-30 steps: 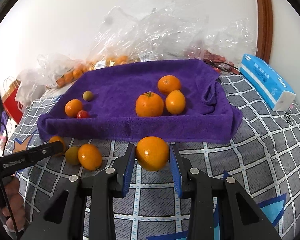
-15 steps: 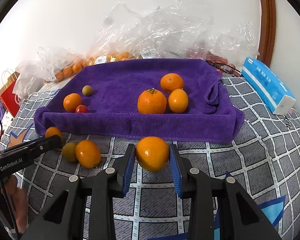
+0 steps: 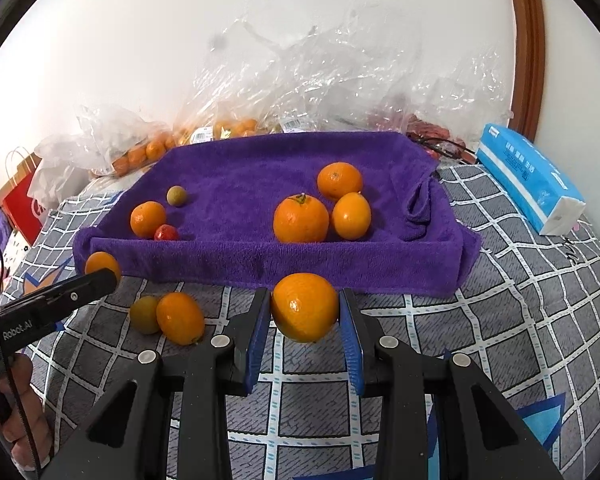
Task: Organize fruits
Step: 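Grasp an orange on the bed with the left tool while the right tool holds its orange, then carry both held oranges toward the purple towel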
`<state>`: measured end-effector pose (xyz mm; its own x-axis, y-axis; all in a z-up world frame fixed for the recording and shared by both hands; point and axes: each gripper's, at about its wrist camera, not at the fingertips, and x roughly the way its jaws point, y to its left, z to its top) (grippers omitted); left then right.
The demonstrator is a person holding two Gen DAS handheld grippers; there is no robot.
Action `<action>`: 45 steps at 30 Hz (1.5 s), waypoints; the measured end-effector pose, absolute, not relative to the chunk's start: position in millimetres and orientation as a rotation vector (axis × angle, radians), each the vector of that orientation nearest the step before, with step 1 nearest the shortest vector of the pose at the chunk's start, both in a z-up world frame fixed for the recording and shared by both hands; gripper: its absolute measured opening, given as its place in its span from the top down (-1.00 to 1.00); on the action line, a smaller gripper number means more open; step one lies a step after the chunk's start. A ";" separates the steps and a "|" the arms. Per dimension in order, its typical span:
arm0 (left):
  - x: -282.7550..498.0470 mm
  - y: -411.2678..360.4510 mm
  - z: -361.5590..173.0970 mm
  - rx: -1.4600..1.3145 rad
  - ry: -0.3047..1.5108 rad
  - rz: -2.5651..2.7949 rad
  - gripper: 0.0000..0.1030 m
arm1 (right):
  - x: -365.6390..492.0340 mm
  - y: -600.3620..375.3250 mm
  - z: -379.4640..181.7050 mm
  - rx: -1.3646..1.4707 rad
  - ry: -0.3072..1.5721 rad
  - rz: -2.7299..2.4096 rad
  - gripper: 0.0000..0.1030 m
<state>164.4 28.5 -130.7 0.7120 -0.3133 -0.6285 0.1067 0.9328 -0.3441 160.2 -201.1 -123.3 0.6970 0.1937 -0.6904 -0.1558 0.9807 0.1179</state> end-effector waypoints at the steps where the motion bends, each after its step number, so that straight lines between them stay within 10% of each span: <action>1: 164.6 29.5 -130.1 -0.300 0.752 -0.232 0.38 | 160.4 -201.4 -122.7 0.060 0.777 0.200 0.34; 45: 116.0 55.7 -71.5 -0.362 0.747 -0.249 0.38 | 110.7 -195.6 -49.4 0.166 0.740 0.162 0.34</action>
<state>116.0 55.7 -71.5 0.7090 -0.3457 -0.6147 0.0916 0.9094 -0.4058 110.7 -195.6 -49.4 0.7273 0.2045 -0.6551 -0.0875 0.9744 0.2069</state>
